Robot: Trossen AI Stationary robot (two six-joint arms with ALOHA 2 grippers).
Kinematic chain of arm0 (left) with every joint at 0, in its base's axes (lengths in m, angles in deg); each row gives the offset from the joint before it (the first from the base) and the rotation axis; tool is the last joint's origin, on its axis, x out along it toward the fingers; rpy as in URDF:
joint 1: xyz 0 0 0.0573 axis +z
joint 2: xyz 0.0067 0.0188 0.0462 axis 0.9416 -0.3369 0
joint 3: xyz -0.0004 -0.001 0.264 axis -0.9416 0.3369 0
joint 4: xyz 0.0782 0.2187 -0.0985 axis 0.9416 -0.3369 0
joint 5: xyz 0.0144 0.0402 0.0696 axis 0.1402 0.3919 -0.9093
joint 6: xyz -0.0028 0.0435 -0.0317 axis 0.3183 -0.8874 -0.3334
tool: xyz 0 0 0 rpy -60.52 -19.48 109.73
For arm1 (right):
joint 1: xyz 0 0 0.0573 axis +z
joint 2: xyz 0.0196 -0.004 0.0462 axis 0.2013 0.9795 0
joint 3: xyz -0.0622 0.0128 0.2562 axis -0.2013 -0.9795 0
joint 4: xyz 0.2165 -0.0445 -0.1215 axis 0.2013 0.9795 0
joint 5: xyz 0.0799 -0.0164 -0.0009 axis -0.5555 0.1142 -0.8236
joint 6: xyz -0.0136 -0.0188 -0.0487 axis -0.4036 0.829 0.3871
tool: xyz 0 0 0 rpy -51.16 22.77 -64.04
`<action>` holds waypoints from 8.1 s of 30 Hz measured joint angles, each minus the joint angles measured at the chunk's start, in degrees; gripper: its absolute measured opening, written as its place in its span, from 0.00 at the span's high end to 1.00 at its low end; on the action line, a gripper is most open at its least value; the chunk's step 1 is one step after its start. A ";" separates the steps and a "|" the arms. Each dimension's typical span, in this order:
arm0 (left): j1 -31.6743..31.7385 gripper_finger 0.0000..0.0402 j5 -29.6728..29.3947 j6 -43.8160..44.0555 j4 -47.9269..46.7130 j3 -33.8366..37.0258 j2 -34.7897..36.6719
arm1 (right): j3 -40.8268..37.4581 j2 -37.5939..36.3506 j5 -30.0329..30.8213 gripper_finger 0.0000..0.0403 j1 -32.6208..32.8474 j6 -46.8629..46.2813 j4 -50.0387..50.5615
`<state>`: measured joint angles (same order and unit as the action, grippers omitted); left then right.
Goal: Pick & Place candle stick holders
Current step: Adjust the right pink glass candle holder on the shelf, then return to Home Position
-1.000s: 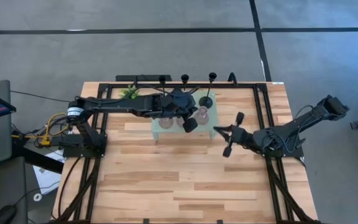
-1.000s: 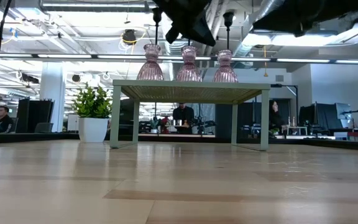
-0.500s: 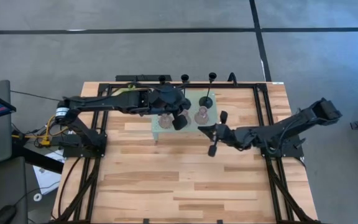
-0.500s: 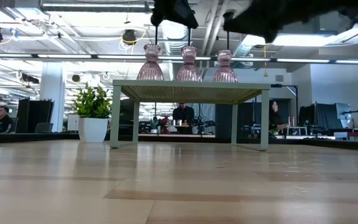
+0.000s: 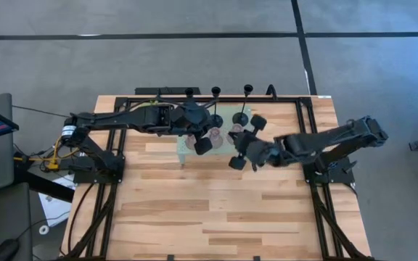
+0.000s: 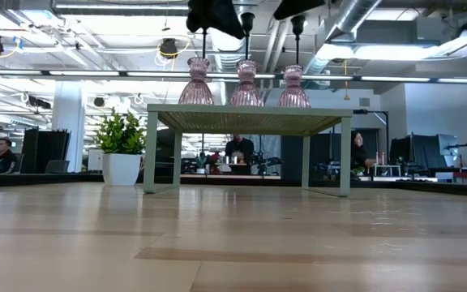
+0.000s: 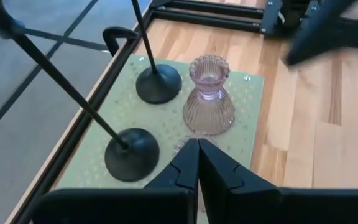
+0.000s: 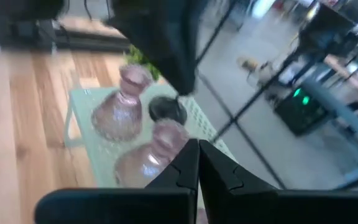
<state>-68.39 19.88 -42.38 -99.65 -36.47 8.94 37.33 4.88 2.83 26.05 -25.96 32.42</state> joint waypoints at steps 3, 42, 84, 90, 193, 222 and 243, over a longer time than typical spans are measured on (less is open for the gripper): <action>-0.71 0.98 -0.01 -0.01 -0.26 0.00 0.00 | 5.82 -0.63 -5.44 1.00 -2.42 -1.85 10.17; -9.56 0.98 -9.21 -0.83 0.12 8.28 9.64 | 7.56 0.68 -38.14 1.00 -22.47 -1.44 28.06; -14.92 0.99 -10.51 -12.55 10.29 23.78 25.12 | 4.01 -17.79 -38.10 1.00 -11.49 9.61 18.49; -20.29 0.99 -7.87 -15.88 18.21 35.24 36.76 | -4.21 -25.88 -40.74 1.00 -10.69 10.41 13.51; -23.07 0.98 8.39 -10.87 34.16 86.75 80.63 | -70.41 -80.69 -54.40 1.00 -10.71 1.96 -25.80; -23.07 0.98 9.26 -2.71 34.98 86.77 80.37 | -70.45 -80.67 -53.80 1.00 -10.71 -0.03 -25.71; -23.07 0.98 9.26 -2.73 34.98 86.77 80.37 | -70.47 -80.67 -53.81 1.00 -10.71 -0.05 -25.71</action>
<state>-91.46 29.13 -45.12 -64.67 50.30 89.31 -33.14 -75.78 -50.99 15.33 -26.01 6.71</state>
